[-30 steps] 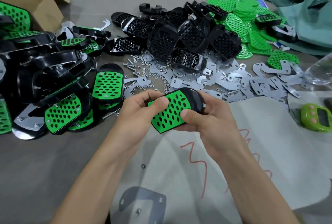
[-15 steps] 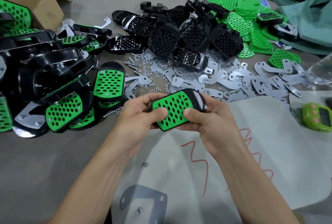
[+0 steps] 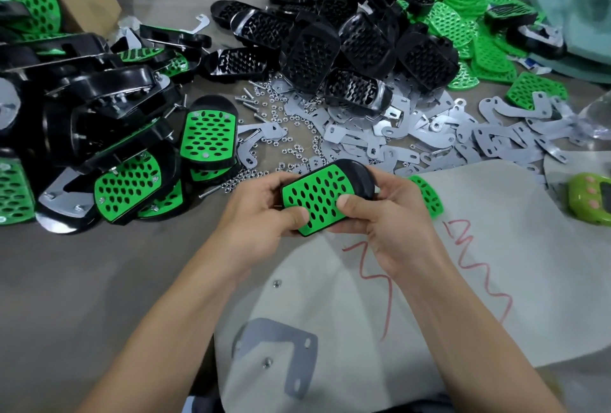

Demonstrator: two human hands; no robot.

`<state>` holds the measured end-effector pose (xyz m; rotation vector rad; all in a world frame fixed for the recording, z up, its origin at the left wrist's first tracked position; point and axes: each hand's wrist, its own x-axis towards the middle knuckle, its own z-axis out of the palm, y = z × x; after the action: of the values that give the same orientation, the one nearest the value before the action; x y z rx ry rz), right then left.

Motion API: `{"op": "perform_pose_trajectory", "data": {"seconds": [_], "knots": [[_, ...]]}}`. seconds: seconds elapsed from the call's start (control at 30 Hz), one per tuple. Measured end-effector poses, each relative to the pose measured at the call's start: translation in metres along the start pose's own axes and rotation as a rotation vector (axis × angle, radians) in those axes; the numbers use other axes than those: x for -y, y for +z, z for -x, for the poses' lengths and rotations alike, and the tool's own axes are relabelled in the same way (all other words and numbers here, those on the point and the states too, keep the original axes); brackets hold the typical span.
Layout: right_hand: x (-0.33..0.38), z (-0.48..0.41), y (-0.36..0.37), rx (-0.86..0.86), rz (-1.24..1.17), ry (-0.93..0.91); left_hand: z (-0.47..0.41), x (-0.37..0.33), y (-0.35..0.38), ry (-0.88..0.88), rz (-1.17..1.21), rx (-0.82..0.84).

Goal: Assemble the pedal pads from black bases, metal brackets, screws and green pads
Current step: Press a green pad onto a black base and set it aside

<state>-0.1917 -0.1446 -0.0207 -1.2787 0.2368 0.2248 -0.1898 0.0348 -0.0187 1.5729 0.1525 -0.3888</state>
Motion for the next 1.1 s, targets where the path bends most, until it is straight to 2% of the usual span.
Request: {"op": "perform_pose_trajectory", "data": {"seconds": [0.3, 0.43, 0.6, 0.9, 1.1], "knots": [[-0.001, -0.001, -0.002, 0.001, -0.056, 0.017, -0.001, 0.003, 0.005, 0.059, -0.077, -0.060], [0.001, -0.001, -0.003, 0.005, -0.075, 0.031, 0.001, 0.004, -0.003, 0.114, -0.044, 0.048], [-0.001, 0.000, -0.002, 0.011, -0.055, 0.018, 0.001, 0.006, -0.011, 0.079, 0.062, 0.152], [-0.003, -0.001, -0.007, 0.006, -0.014, -0.002, -0.007, 0.013, 0.005, 0.158, 0.001, -0.018], [-0.001, 0.004, -0.001, 0.001, -0.040, -0.017, -0.002, 0.012, 0.000, 0.053, 0.161, 0.023]]}}
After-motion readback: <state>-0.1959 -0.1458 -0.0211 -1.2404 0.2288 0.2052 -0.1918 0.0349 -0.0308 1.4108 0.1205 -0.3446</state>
